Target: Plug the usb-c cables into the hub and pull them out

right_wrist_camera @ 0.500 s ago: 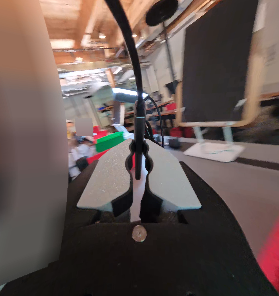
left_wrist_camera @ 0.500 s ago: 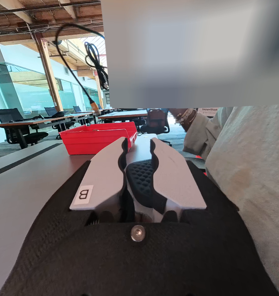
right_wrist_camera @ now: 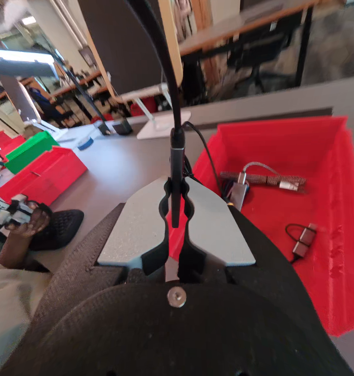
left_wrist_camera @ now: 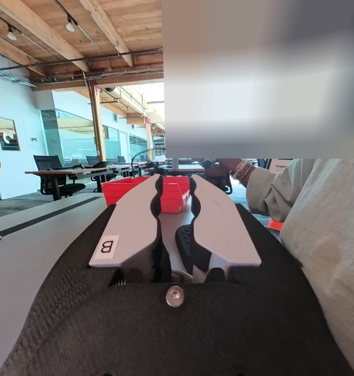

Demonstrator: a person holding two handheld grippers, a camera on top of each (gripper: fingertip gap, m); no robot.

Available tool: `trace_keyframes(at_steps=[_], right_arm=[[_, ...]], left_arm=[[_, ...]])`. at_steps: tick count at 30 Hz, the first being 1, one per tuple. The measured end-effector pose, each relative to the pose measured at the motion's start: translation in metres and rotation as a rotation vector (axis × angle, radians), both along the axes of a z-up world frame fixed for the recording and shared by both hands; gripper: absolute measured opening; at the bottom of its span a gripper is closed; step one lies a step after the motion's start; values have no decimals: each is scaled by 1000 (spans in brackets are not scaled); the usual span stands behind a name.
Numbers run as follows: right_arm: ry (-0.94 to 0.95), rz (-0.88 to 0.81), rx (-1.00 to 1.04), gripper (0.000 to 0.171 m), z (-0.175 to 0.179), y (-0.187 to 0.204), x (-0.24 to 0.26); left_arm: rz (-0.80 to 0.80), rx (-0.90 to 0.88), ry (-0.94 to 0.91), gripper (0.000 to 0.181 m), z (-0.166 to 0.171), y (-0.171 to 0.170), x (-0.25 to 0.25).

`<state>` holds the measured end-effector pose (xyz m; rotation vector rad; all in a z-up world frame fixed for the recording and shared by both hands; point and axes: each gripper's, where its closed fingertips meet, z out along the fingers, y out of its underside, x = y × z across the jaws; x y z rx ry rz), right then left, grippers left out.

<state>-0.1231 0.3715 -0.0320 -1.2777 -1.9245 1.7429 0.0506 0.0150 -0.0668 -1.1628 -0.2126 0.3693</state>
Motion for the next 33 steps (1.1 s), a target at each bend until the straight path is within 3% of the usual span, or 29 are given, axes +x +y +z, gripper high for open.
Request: trace_keyframes(at_steps=[6, 11, 14, 16, 21, 26, 30, 33], right_arm=[[-366, 36, 294, 9, -100, 6, -32], [-529, 75, 432, 13, -131, 1, -48], [-520, -10, 514, 40, -138, 7, -69], [-439, -100, 585, 59, -134, 14, -85], [-52, -352, 680, 63, -88, 26, -116], [227, -474, 758, 62, -34, 32, -129], [165, -434, 860, 67, -20, 28, -141], [120, -500, 983, 63, -11, 36, -160]], left_arm=[[25, -19, 11, 25, -3, 1, -3], [30, -21, 8, 25, -4, 0, -5], [33, -23, 5, 25, -5, 0, -6], [34, -27, 2, 26, -6, 0, -6], [25, -28, -1, 27, -7, 1, -5], [21, -27, -2, 28, -7, 2, -5], [22, -38, -4, 28, -8, 3, -5], [21, -40, -6, 28, -9, 4, -6]])
